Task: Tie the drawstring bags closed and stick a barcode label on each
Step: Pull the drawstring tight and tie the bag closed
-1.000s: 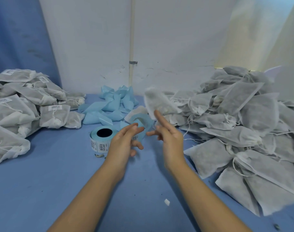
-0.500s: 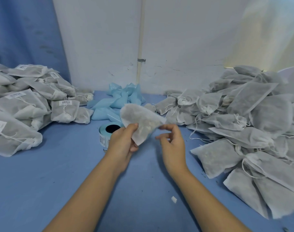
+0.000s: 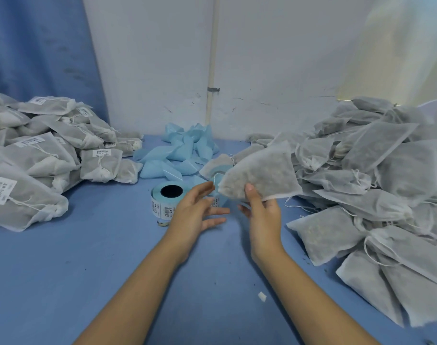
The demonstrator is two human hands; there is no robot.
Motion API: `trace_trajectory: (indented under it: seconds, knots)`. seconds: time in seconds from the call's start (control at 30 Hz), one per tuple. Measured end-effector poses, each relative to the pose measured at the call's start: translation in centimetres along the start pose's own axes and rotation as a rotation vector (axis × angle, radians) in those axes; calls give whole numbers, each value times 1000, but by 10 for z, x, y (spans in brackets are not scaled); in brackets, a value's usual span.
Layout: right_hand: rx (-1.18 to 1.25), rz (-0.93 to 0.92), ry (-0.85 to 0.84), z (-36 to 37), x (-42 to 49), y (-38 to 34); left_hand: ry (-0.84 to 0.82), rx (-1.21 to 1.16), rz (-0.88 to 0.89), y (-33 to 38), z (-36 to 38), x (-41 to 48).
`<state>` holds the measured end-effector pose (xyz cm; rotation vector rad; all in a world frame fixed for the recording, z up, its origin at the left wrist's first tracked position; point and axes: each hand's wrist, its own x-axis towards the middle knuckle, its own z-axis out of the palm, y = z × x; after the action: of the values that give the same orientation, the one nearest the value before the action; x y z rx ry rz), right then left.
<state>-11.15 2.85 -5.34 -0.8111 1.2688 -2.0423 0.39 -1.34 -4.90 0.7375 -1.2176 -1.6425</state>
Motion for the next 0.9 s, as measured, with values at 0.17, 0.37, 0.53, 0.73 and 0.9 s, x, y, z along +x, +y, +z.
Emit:
trace_trajectory:
  seconds: [0.17, 0.37, 0.53, 0.73, 0.9]
  knots:
    - [-22, 89, 43, -1, 1, 0, -18, 77, 51, -6, 2, 1]
    - [276, 326, 48, 2, 2, 1, -34, 229, -25, -11, 3, 0]
    - [362, 418, 2, -2, 4, 0, -50, 138, -75, -11, 4, -1]
    - [87, 361, -164, 2, 1, 3, -29, -206, -91, -8, 6, 0]
    - [-31, 209, -224, 5, -6, 8, -53, -122, -72, -8, 6, -1]
